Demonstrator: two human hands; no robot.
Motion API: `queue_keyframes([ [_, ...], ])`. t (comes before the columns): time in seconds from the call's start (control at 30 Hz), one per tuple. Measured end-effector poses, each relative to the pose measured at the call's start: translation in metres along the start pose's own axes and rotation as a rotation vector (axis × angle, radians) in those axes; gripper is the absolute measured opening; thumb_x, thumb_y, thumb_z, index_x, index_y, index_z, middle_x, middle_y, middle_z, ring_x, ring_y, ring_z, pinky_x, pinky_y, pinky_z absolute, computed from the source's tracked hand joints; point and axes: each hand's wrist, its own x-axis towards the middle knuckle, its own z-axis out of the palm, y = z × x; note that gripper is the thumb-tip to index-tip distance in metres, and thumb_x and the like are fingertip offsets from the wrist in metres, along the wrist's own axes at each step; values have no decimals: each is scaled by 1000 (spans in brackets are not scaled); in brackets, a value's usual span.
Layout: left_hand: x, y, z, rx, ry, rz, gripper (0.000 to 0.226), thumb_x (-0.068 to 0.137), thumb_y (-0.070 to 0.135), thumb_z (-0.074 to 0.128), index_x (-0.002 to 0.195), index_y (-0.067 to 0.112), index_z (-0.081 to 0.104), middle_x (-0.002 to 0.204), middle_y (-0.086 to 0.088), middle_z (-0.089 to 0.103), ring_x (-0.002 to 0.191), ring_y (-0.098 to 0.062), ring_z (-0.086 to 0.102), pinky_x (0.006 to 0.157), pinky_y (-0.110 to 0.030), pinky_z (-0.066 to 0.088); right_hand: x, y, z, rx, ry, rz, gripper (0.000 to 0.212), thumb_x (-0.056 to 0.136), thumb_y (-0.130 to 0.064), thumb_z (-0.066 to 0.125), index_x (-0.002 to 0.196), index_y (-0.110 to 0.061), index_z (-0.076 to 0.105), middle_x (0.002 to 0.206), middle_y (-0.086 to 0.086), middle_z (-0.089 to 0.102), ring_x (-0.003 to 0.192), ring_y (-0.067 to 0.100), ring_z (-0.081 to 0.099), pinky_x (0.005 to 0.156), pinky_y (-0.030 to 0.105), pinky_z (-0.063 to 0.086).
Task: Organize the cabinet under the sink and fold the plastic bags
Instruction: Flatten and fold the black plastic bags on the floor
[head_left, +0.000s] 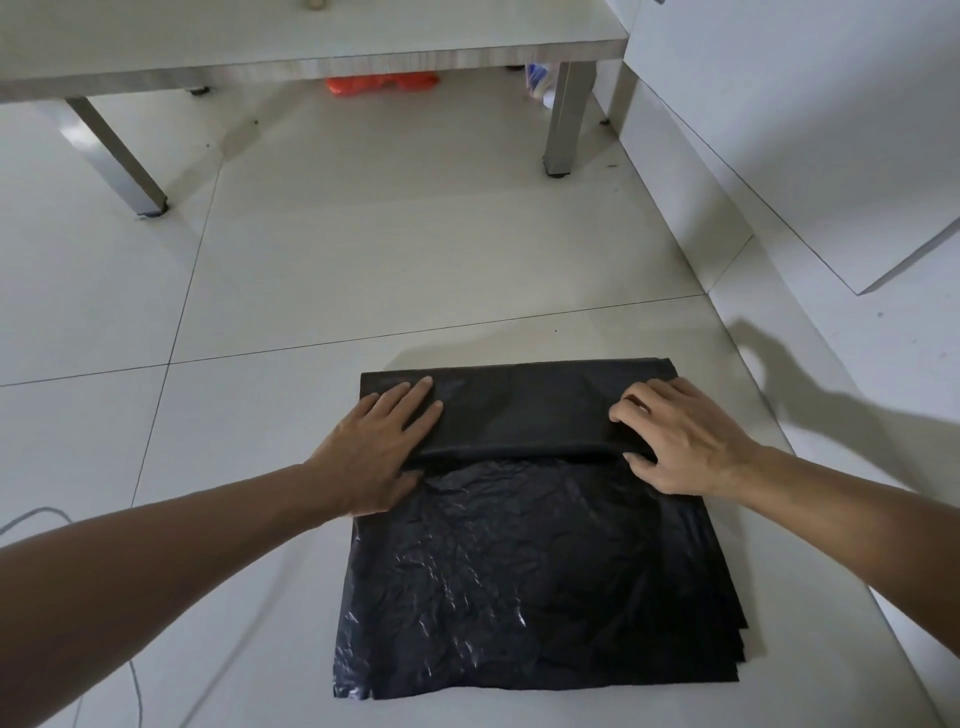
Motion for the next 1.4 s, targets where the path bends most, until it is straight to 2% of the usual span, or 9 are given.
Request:
queue_keyframes([
  [0.13, -1, 3, 5, 85, -20, 20, 84, 63, 24, 85, 137, 3, 51, 140, -23, 50, 123, -37, 55, 90, -47, 54, -2, -1, 7, 11, 57, -45, 25, 71, -9, 75, 92, -11, 62, 81, 3, 58, 62, 21, 57, 53, 36, 51],
  [0.27, -7, -1, 11, 130, -6, 32, 82, 52, 13, 91, 126, -3, 59, 126, -25, 60, 114, -39, 61, 83, -48, 57, -6, -5, 11, 12, 83, -71, 22, 68, -2, 75, 85, -9, 63, 75, 4, 56, 54, 21, 53, 43, 35, 49],
  [0.37, -10, 5, 14, 135, -2, 4, 70, 75, 24, 69, 136, -3, 47, 138, -25, 50, 128, -40, 49, 97, -56, 47, -9, -12, 13, 20, 33, -42, 24, 64, -12, 71, 87, -12, 64, 78, 3, 57, 59, 20, 55, 51, 33, 50],
  [0.47, -13, 20, 8, 119, -61, -72, 85, 77, 47, 23, 148, 1, 16, 158, -22, 7, 148, -38, 4, 116, -59, 10, -6, -22, 4, 30, 69, 48, 24, 65, -27, 55, 79, -11, 67, 79, 3, 57, 70, 23, 53, 61, 33, 45],
  [0.57, -1, 37, -8, -3, 85, -112, 80, 83, 49, 27, 149, 3, 27, 160, -18, 3, 148, -34, -2, 117, -59, 10, 12, -43, -5, 116, 215, 144, 23, 76, -25, 49, 78, -8, 64, 89, 8, 60, 82, 26, 53, 69, 39, 46],
  [0.7, 39, 55, -16, -137, 139, -151, 75, 92, 48, 6, 153, 6, -5, 159, -12, -20, 146, -26, -20, 120, -49, -2, 54, -73, -2, 226, 140, 292, 45, 96, -34, 41, 131, -9, 53, 146, 14, 44, 135, 33, 40, 112, 50, 34],
  [0.83, 57, 56, 3, -98, 52, -145, 80, 88, 59, -7, 152, 10, -14, 158, -9, -23, 145, -24, -23, 120, -49, -5, 69, -77, 21, 204, -157, 361, 70, 97, -58, 12, 156, -21, 8, 164, 3, -1, 150, 27, -2, 122, 50, 3],
  [1.27, 21, 18, 48, -287, 81, -413, 90, 87, 73, 1, 155, 14, 1, 162, -5, -8, 148, -24, -14, 120, -50, -1, 14, -11, 45, 170, -216, 665, 83, 88, -70, -4, 155, -22, -8, 163, 0, -12, 150, 21, -12, 121, 47, -3],
  [1.4, 22, 19, 38, -479, 111, -546, 94, 89, 71, 27, 154, 10, -4, 160, -12, -14, 148, -29, -11, 121, -44, -2, 11, -10, 35, 324, -156, 736, 85, 94, -66, 19, 155, -14, -6, 163, 5, -6, 151, 21, -4, 123, 42, 2],
])
